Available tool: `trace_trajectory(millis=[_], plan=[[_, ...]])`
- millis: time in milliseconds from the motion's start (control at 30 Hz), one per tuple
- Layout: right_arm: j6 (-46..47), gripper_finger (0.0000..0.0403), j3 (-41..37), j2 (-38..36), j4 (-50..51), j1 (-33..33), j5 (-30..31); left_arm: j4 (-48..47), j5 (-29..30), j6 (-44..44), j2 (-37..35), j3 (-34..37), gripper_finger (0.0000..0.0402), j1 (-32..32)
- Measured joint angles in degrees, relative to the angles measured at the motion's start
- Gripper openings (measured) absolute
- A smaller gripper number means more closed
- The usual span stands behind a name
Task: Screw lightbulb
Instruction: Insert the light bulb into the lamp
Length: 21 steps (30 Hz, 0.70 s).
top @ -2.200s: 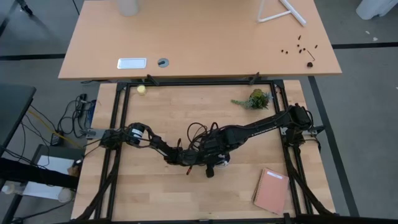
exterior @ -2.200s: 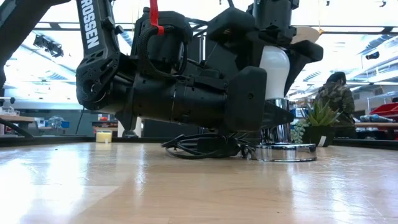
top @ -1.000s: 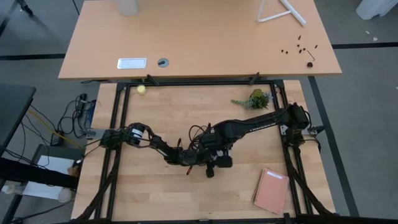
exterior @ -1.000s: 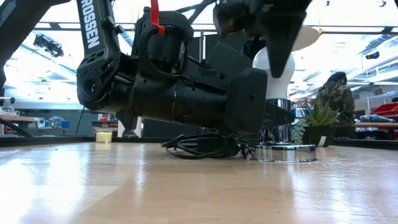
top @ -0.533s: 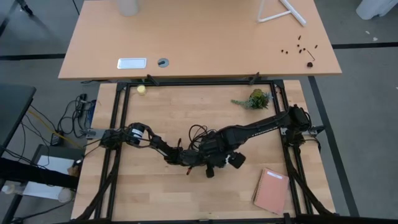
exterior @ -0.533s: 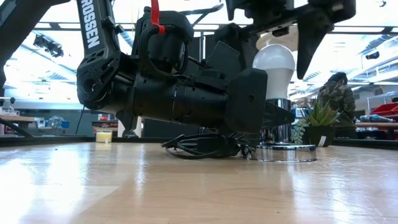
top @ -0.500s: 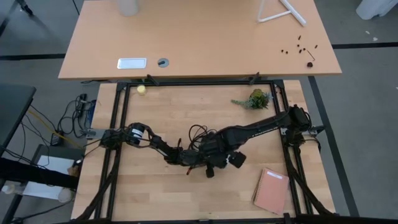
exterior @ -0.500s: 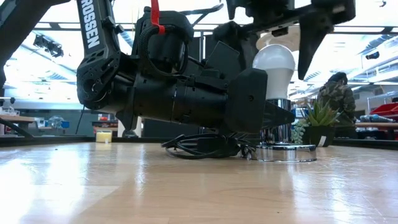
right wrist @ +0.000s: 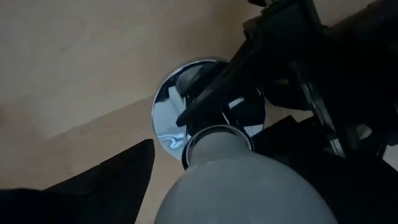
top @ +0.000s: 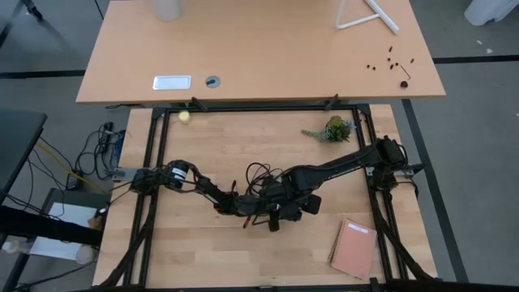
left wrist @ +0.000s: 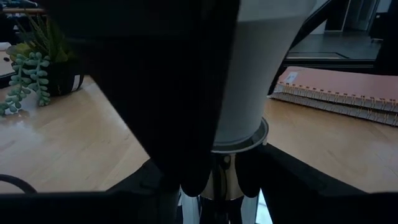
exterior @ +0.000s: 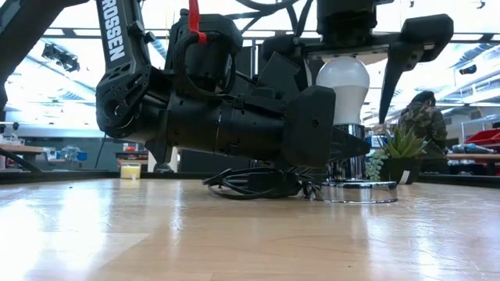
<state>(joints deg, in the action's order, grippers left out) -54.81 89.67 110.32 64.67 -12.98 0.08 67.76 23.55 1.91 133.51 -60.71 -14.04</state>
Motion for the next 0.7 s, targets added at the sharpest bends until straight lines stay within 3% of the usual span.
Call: trace_trajectory(millis=[267, 567, 700], plan=[[2.25, 0.0341, -0.02, 0.00, -0.82, 1.94, -5.36, 0.01, 0.13, -0.04, 0.02, 0.00, 0.0184, 0.00], [4.31, 0.0262, -0.07, 0.09, -2.03, 2.37, -5.60, 0.00, 0.09, -0.16, 0.02, 0.00, 0.0184, 0.02], [7.42, 0.0246, -0.08, 0.11, -2.07, 2.13, -5.53, -0.01, 0.04, -0.24, 0.02, -0.02, 0.0184, 0.02]])
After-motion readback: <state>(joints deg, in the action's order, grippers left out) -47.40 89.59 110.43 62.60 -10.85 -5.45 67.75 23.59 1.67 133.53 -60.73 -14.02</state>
